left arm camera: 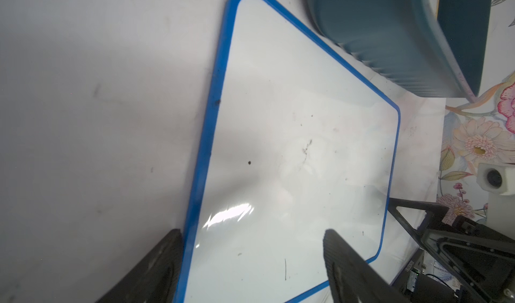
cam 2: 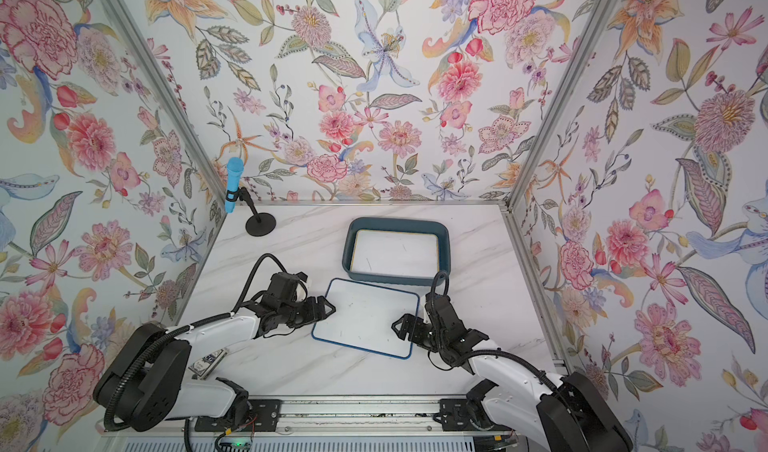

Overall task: Put the whiteboard into the storage box
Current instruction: Move the whiteboard to the center of the board.

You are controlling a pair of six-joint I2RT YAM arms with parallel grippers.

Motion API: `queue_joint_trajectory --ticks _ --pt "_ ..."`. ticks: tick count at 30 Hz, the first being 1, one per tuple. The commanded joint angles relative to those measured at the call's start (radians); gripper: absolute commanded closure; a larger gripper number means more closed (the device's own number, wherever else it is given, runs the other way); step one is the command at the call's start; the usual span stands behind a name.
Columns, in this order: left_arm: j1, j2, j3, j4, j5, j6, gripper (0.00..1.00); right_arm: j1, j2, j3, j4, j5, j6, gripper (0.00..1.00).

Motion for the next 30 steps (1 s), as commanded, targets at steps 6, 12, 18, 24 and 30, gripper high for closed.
queue_joint_trajectory --ticks 6,12,18,24,30 --pt "-0.12 -0.051 0.056 0.174 0.296 -0.14 0.25 -0.014 0.073 0.005 -0.051 -0.123 -0.058 0.11" --pt "-0.151 -0.06 0.027 0.349 0.303 -0.259 0.3 -0.015 0.077 -0.025 -0.02 -0.126 -0.055 0.11" --pt "-0.171 -0.031 -0.14 0.66 0.284 -0.434 0.37 -0.014 0.078 -0.072 0.021 -0.145 -0.042 0.11" --pt "-0.222 0.059 -0.225 0.804 0.275 -0.506 0.46 -0.014 0.07 -0.094 0.023 -0.149 -0.047 0.11" --pt "-0.287 0.161 -0.242 0.913 0.287 -0.577 0.56 -0.007 0.057 -0.114 0.04 -0.151 -0.032 0.12"
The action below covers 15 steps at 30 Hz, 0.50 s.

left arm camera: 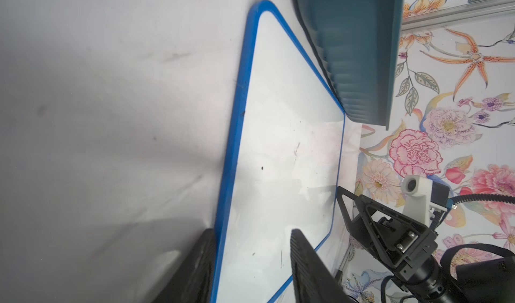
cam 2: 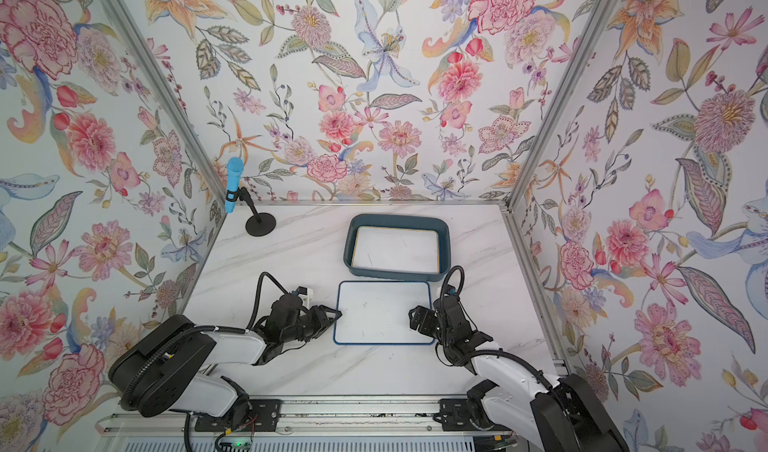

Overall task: Put the whiteboard into the storage box
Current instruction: Move the whiteboard to the center of the board.

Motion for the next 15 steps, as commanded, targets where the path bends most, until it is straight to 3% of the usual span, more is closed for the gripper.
queue_joint_trajectory --ticks 1,7,12,15 --pt "-0.146 0.06 0.035 0.205 0.349 -0.098 0.57 0.065 0.041 -0.068 -0.074 -0.411 0.086 0.13" --pt "-0.177 0.125 0.096 0.186 0.376 -0.066 0.63 0.08 0.05 -0.094 -0.039 -0.415 0.094 0.16" --pt "-0.197 0.006 0.248 -0.288 0.318 0.193 0.63 0.078 0.058 -0.102 -0.032 -0.413 0.076 0.17" --pt "-0.196 -0.048 0.285 -0.34 0.314 0.224 0.63 0.077 0.077 -0.101 -0.001 -0.438 0.07 0.19"
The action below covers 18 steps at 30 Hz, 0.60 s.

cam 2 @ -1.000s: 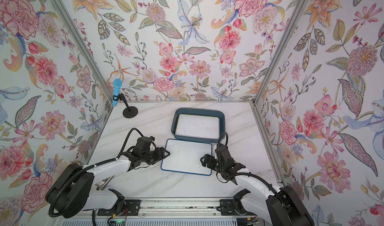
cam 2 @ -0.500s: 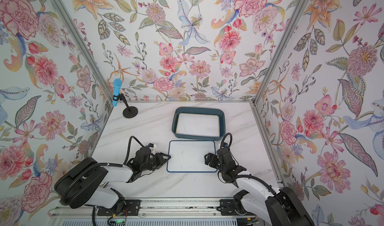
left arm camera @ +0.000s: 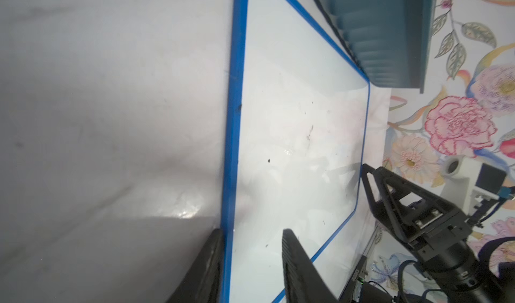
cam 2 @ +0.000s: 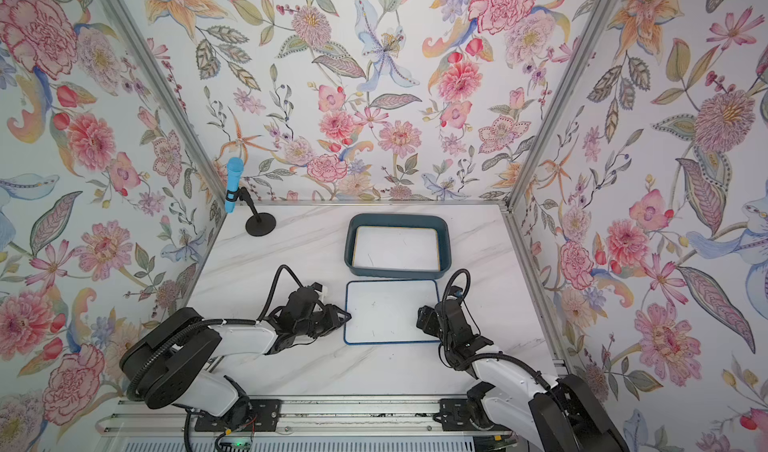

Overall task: Put the whiteboard into the storage box
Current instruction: Pick up the whiteboard at the center of the board.

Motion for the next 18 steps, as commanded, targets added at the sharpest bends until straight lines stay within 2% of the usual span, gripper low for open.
queue_joint_trajectory --ticks 1,7,10,13,18 --pt "-0.118 -0.069 0.111 -0.024 0.323 0.089 0.63 0.078 0.077 -0.056 -0.062 -0.585 0.098 0.2" --pt "-0.093 -0.079 0.076 -0.031 0.3 0.095 0.63 0.06 0.075 -0.041 -0.117 -0.572 0.077 0.2" --pt "-0.029 -0.102 0.031 -0.057 0.282 0.106 0.63 0.036 0.04 -0.05 -0.143 -0.583 0.074 0.2" --pt "0.059 -0.106 0.039 -0.166 0.257 0.18 0.63 0.025 -0.01 -0.051 -0.172 -0.591 0.074 0.2" --pt "0.098 -0.066 0.128 -0.339 0.225 0.293 0.58 0.02 -0.067 -0.038 -0.225 -0.591 0.076 0.2"
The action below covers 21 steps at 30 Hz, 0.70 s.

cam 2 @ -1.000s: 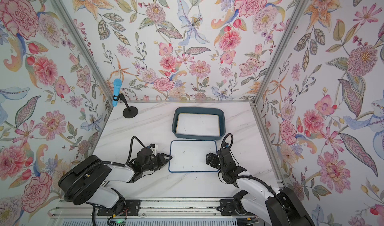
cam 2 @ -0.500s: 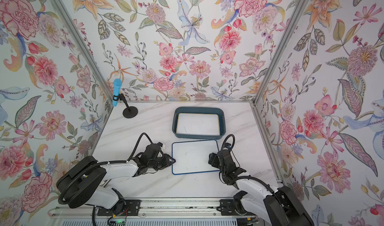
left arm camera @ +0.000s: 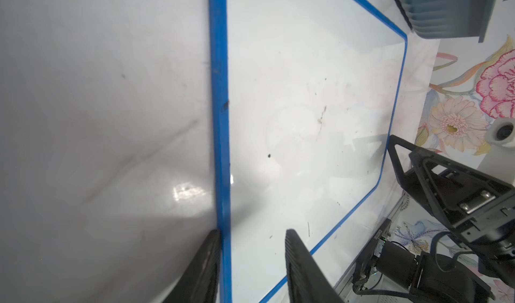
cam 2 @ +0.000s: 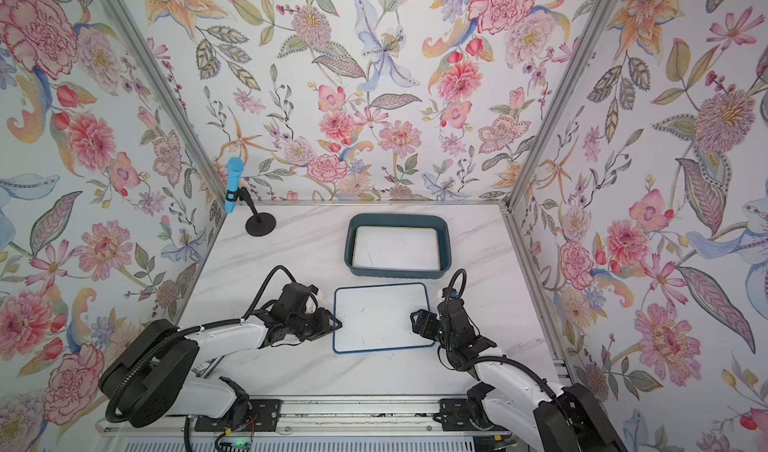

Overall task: Put the whiteboard into the storage box
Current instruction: Pick up the whiteboard at the center of the board.

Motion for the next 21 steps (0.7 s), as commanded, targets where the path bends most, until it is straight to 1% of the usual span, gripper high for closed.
queue_joint_trajectory --ticks 1,3,7,10,12,15,17,19,21 --pt "-0.007 0.031 0.084 -0.018 0.111 0.112 0.57 0.045 -0.004 -0.041 -0.159 -0.356 0.085 0.19" --pt "0.01 0.049 0.096 -0.065 0.094 0.14 0.53 0.041 -0.015 -0.047 -0.167 -0.354 0.086 0.19" --pt "0.042 0.053 0.119 -0.209 0.014 0.215 0.37 0.017 -0.034 -0.053 -0.2 -0.349 0.073 0.17" --pt "0.077 0.028 0.115 -0.249 -0.006 0.244 0.27 -0.005 -0.056 -0.054 -0.223 -0.345 0.064 0.15" --pt "0.099 0.017 0.132 -0.303 -0.04 0.273 0.21 -0.024 -0.063 -0.051 -0.233 -0.349 0.056 0.15" --pt "0.121 0.024 0.179 -0.385 -0.087 0.331 0.15 -0.052 -0.059 -0.044 -0.244 -0.355 0.041 0.14" --pt "0.128 0.037 0.221 -0.473 -0.149 0.369 0.1 -0.069 -0.052 -0.038 -0.252 -0.361 0.027 0.14" --pt "0.135 0.048 0.24 -0.525 -0.197 0.391 0.07 -0.083 -0.046 -0.033 -0.257 -0.367 0.014 0.14" --pt "0.137 0.053 0.229 -0.516 -0.179 0.398 0.07 -0.088 -0.043 -0.03 -0.257 -0.368 0.008 0.14"
